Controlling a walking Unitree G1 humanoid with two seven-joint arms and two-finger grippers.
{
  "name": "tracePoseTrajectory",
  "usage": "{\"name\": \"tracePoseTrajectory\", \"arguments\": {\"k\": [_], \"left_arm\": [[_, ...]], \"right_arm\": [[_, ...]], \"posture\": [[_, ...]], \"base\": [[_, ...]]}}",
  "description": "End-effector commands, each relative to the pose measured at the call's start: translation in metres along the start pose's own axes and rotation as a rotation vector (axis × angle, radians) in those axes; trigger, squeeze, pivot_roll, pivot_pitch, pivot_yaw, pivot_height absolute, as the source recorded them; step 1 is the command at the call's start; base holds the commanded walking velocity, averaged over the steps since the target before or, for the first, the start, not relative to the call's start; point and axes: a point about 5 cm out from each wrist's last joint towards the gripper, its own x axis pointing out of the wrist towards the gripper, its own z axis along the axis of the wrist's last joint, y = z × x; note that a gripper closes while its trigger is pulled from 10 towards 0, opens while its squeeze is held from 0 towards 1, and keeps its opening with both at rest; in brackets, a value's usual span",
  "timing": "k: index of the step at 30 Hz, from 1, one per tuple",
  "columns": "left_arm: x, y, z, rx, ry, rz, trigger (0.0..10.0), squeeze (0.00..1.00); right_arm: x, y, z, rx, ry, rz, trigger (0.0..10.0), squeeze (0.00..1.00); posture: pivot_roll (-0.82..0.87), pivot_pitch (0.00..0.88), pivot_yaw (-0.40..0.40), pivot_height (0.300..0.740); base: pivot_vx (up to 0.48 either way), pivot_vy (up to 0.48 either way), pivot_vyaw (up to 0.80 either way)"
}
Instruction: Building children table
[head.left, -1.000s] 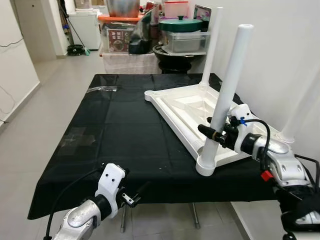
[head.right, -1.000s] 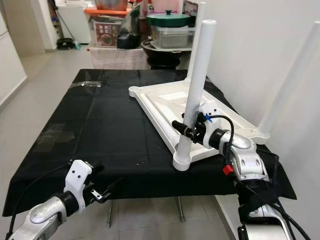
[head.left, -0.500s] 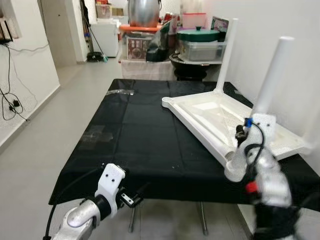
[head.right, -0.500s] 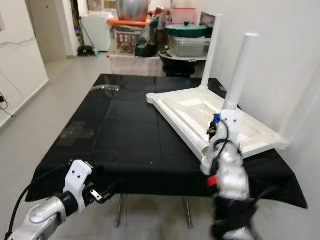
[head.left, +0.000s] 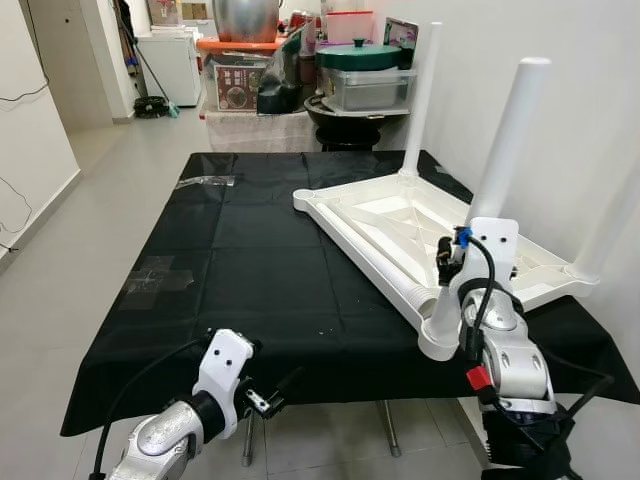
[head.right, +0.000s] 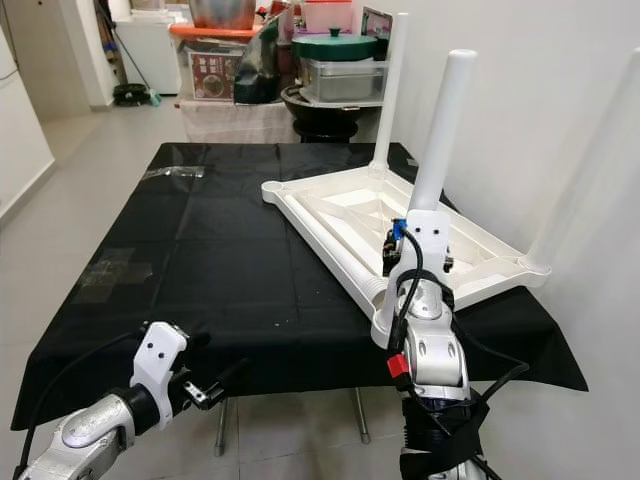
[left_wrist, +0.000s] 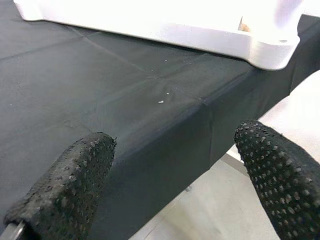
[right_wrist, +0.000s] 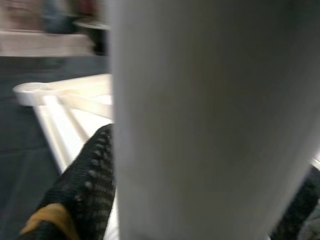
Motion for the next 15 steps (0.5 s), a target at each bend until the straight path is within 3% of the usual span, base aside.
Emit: {"name": "tracePoseTrajectory", "arguments": {"k": [1,3,5,6,9,14,15], "left_arm": [[-0.001,0.000,-0.003,-0.002,0.010,0.004,10.0,0.00],[-0.001,0.000,-0.003,-0.001,0.010,0.005,10.0,0.00],[-0.002,0.000,-0.003,-0.001,0.010,0.005,10.0,0.00],[-0.002,0.000,-0.003,-0.001,0.010,0.005,10.0,0.00],[-0.001,0.000,-0.002,0.002,0.009,-0.004,10.0,0.00],[0.001,0.003,0.000,0.009,0.004,-0.002,10.0,0.00],[0.001,0.003,0.000,0.011,0.004,-0.002,10.0,0.00]], "right_arm": [[0.005,-0.002,0.013,0.033,-0.058,0.109,10.0,0.00],[0.006,-0.007,0.024,0.018,-0.119,0.288,10.0,0.00],[0.000,-0.010,0.029,-0.065,-0.167,0.487,10.0,0.00],[0.000,-0.010,0.029,-0.065,-0.167,0.487,10.0,0.00],[-0.010,-0.016,0.020,-0.118,-0.115,0.770,10.0,0.00],[-0.009,-0.016,0.010,-0.151,-0.061,0.877,10.0,0.00],[-0.007,-0.017,0.008,-0.144,-0.055,0.886,4.7,0.00]], "posture": [[0.06,0.000,-0.058,0.740],[0.06,0.000,-0.057,0.740],[0.06,0.000,-0.055,0.740],[0.06,0.000,-0.055,0.740],[0.06,0.000,-0.051,0.740],[0.06,0.000,-0.052,0.740],[0.07,0.000,-0.055,0.740]], "base": [[0.000,0.000,0.00],[0.000,0.000,0.00],[0.000,0.000,0.00],[0.000,0.000,0.00],[0.000,0.000,0.00],[0.000,0.000,0.00],[0.000,0.000,0.00]]}}
